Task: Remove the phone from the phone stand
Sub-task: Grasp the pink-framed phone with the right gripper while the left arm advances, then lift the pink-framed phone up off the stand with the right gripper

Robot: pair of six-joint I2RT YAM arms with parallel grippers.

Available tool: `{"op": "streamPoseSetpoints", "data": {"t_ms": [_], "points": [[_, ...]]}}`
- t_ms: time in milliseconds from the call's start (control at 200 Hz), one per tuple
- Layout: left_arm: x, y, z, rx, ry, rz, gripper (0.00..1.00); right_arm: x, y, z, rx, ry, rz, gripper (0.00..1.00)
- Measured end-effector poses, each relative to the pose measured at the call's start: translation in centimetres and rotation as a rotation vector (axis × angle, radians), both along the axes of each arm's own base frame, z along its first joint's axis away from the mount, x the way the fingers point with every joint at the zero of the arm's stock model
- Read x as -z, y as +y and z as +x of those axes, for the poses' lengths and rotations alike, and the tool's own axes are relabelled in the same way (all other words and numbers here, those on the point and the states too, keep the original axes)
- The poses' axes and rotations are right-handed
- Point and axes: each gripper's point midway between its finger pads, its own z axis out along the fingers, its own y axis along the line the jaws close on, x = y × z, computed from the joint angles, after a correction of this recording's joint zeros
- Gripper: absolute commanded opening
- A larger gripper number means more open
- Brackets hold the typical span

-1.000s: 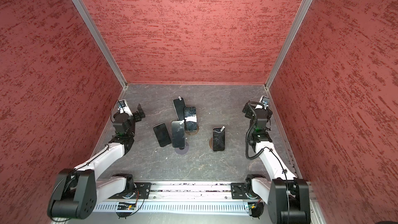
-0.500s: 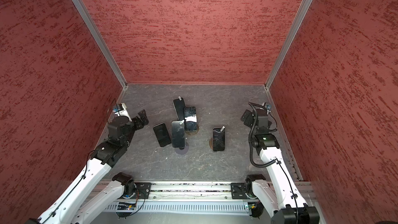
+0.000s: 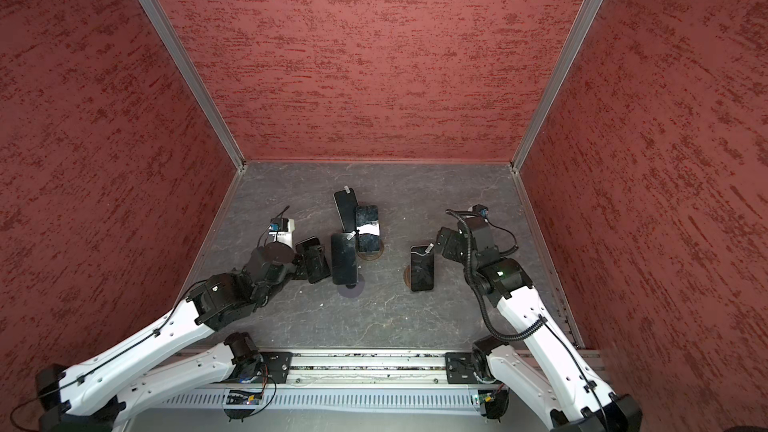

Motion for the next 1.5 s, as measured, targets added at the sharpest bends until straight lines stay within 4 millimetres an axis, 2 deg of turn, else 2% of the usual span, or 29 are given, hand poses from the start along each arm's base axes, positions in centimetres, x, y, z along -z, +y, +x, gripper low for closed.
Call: {"op": "streamPoseSetpoints", "data": {"t_ms": [321, 596, 822, 1167, 1498], "points": [[-0.6, -4.7, -3.8, 0.187, -0.035, -0.032, 1.0, 3.0, 4.3, -2.9, -0.146, 0.118, -0.024, 0.99], [-1.5, -7.3, -4.2, 0.254, -0.106, -0.041, 1.0, 7.9, 6.4, -5.1, -0.227, 0.204, -0.108, 0.99], [-1.4, -8.3, -3.8, 0.264, -0.129, -0.018, 1.0, 9.5, 7.2, -4.6, -0.229, 0.215, -0.171, 0.99], [-1.1, -8.8, -3.5, 0.27, -0.135, 0.004, 1.0, 10.3, 8.0, -3.3, -0.232, 0.172, -0.195, 0.98], [-1.2, -8.7, -3.5, 0.271, -0.138, 0.004, 1.0, 11.2, 7.5, -2.7, -0.221, 0.147, -0.236, 0.87]]}}
